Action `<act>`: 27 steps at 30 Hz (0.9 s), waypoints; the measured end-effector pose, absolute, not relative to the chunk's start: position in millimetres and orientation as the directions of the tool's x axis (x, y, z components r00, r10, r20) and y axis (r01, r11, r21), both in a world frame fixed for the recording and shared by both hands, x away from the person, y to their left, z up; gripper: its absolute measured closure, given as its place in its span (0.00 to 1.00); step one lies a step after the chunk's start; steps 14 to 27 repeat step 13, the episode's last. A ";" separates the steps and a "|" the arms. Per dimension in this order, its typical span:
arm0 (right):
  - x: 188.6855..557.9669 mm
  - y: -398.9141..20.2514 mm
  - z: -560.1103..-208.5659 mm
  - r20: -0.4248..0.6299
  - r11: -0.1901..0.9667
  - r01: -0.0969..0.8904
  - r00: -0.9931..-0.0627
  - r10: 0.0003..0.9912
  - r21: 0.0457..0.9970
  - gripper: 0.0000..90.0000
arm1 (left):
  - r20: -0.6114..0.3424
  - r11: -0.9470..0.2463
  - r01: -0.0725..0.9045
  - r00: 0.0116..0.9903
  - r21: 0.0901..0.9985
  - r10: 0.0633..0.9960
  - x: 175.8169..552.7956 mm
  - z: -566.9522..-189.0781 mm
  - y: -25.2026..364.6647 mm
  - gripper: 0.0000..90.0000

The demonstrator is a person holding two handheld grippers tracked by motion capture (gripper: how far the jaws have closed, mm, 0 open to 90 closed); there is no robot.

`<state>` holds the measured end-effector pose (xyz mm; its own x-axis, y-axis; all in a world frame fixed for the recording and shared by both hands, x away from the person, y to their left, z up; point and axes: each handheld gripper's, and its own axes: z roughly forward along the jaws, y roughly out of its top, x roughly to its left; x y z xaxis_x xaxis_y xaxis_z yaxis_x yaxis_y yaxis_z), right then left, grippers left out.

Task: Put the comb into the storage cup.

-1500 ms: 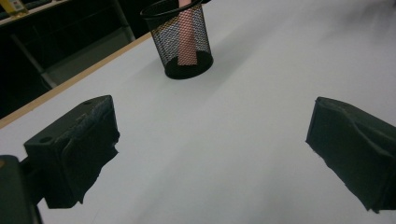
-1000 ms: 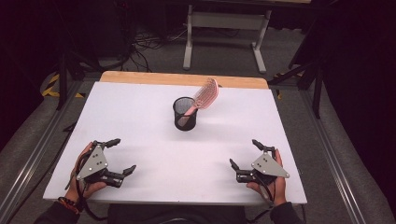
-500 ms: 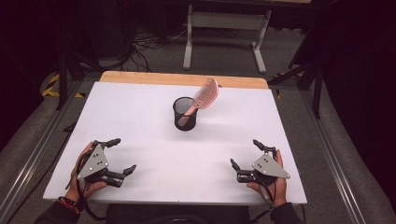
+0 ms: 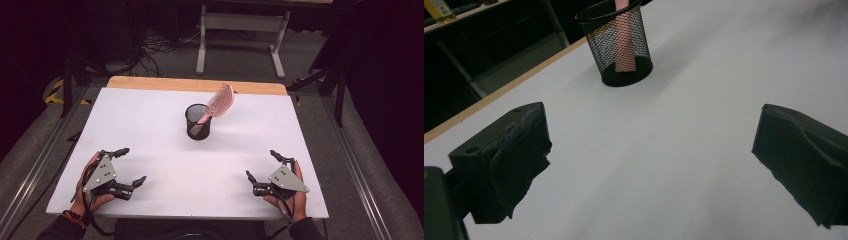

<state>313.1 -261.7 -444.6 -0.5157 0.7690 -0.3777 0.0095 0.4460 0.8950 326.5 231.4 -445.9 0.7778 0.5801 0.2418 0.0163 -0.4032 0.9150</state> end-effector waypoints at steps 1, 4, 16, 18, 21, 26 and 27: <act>313.3 -261.9 -444.7 -0.377 0.446 0.010 -0.517 0.769 0.895 0.04 | 0.247 -0.408 0.015 0.776 0.913 0.580 327.2 -445.7 231.7 0.03; 314.2 -262.3 -445.5 -0.377 0.448 0.012 -0.519 0.767 0.894 0.04 | 0.240 -0.404 0.022 0.774 0.915 0.586 328.2 -445.9 231.5 0.03; 316.3 -262.7 -447.7 -0.375 0.448 0.015 -0.522 0.766 0.894 0.05 | 0.235 -0.398 0.027 0.769 0.917 0.594 330.5 -446.4 230.6 0.04; 316.3 -262.7 -447.7 -0.375 0.448 0.015 -0.522 0.766 0.894 0.05 | 0.235 -0.398 0.027 0.769 0.917 0.594 330.5 -446.4 230.6 0.04; 316.3 -262.7 -447.7 -0.375 0.448 0.015 -0.522 0.766 0.894 0.05 | 0.235 -0.398 0.027 0.769 0.917 0.594 330.5 -446.4 230.6 0.04; 316.3 -262.7 -447.7 -0.375 0.448 0.015 -0.522 0.766 0.894 0.05 | 0.235 -0.398 0.027 0.769 0.917 0.594 330.5 -446.4 230.6 0.04; 316.3 -262.7 -447.7 -0.375 0.448 0.015 -0.522 0.766 0.894 0.05 | 0.235 -0.398 0.027 0.769 0.917 0.594 330.5 -446.4 230.6 0.04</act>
